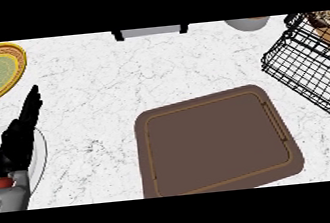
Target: Pick the cupcake from the tray and place it in the tiered basket
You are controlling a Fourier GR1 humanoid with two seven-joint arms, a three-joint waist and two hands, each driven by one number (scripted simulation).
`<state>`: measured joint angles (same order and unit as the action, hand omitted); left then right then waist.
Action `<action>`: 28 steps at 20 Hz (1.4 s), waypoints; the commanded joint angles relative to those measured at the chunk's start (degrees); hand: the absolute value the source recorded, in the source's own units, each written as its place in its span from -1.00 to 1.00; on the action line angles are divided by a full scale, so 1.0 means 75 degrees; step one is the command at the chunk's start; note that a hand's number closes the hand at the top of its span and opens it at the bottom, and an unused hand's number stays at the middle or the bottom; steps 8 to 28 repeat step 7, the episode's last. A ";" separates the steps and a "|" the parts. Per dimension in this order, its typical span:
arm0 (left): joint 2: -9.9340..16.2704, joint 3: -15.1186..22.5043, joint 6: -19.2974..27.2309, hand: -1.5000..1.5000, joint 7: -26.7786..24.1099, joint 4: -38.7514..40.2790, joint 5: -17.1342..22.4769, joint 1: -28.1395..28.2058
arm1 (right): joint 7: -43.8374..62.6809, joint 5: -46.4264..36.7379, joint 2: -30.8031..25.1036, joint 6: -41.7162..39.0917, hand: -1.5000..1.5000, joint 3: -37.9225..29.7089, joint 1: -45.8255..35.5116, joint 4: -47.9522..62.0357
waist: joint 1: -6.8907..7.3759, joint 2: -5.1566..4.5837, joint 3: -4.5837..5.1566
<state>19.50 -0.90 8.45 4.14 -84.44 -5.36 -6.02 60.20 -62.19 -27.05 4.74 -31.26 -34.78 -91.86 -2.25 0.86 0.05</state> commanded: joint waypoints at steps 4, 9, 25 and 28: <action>-0.0178 0.0051 0.0093 0.00 -0.0245 -0.0042 -0.0127 0.0321 | 0.0741 0.1054 0.0774 -0.1424 -1.00 -0.0857 0.2160 -0.3973 | -0.0063 -0.0001 -0.0002; 0.0016 -0.0128 -0.0072 0.00 0.0003 -0.0301 0.0026 0.0386 | 0.0535 0.1990 0.1152 -0.1884 -1.00 -0.1509 0.3124 -0.5413 | -0.0066 0.0015 -0.0006; 0.0016 -0.0128 -0.0072 0.00 0.0003 -0.0301 0.0026 0.0386 | 0.0535 0.1990 0.1152 -0.1884 -1.00 -0.1509 0.3124 -0.5413 | -0.0066 0.0015 -0.0006; 0.0016 -0.0128 -0.0072 0.00 0.0003 -0.0301 0.0026 0.0386 | 0.0535 0.1990 0.1152 -0.1884 -1.00 -0.1509 0.3124 -0.5413 | -0.0066 0.0015 -0.0006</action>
